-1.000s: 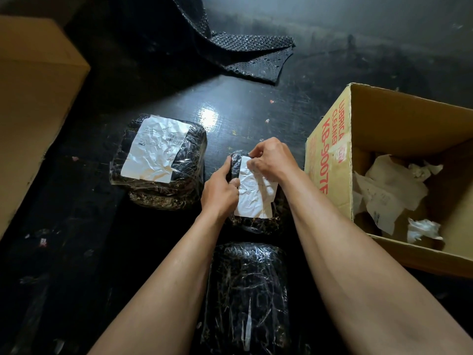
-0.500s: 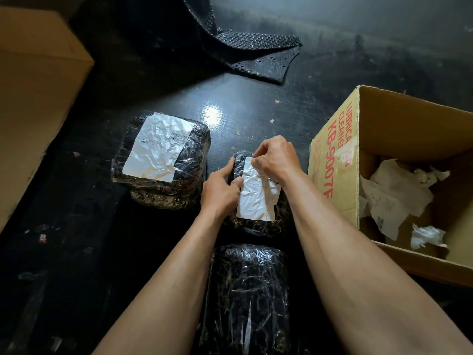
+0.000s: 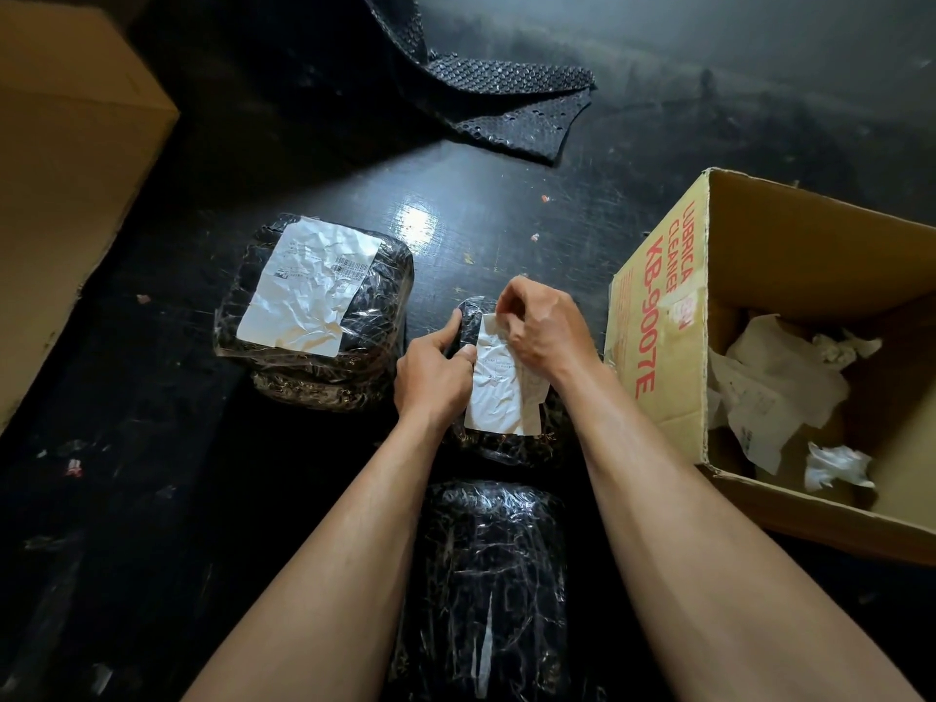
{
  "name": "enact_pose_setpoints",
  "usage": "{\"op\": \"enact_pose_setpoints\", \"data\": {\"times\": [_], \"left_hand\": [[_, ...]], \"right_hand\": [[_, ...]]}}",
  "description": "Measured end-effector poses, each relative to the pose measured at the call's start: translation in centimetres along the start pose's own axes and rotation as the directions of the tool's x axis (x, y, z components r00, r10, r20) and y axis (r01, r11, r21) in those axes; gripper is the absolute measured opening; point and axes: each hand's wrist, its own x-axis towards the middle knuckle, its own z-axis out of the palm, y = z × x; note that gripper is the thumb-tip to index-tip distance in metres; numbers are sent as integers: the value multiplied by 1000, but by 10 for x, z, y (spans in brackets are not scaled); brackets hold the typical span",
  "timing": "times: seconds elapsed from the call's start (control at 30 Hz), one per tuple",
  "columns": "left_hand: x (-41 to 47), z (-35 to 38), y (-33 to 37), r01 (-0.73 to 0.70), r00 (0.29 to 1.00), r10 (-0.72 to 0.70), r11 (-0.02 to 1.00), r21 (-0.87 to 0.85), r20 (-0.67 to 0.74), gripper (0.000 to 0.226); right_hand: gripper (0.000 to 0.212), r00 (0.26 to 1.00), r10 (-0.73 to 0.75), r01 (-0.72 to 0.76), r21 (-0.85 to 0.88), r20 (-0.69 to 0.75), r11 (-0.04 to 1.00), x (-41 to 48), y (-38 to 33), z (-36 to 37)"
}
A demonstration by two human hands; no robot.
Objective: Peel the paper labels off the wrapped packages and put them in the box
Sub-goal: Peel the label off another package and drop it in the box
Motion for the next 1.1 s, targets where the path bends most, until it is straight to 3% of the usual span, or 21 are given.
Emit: {"op": "enact_pose_setpoints", "data": {"times": [0.13,0.27,0.3,0.4,0.6,0.77,0.87,0.97,1.1], "left_hand": [[1,-1,1,19,1000,-19,1000,-23,1,45],[3,-2,1,32,999,-31,997,-67,16,46],[3,-1,1,35,999,-35,996,-76,12,47],[1,0,3,50,999,-51,997,-58,-11,47],[0,0,5,52,999,-52,998,-37,-5,46],[0,-1,5,48,999,-48,998,-35,-4,46],[0,-1,6,44,999,-45,999,-29,-6,46],[-1,-1,6,43,999,-43,999,-25,-6,46],[0,0,5,45,999,-46,999,-19,-4,46]], "right_hand": [[1,1000,2,-2,-12,11,1000,2,3,-1],[43,1000,20,-20,22,6,1000,1,3,-6],[45,999,31,-32,32,5,999,1,2,-8],[27,993,108,-112,121,42,986,2,4,-11],[49,979,148,-161,84,143,983,7,-1,-25],[53,951,219,-277,295,217,914,20,3,-33],[45,932,192,-266,221,309,938,26,0,-38],[14,928,127,-156,54,350,986,27,-2,-34],[9,962,77,-86,24,263,996,23,-1,-26]]}}
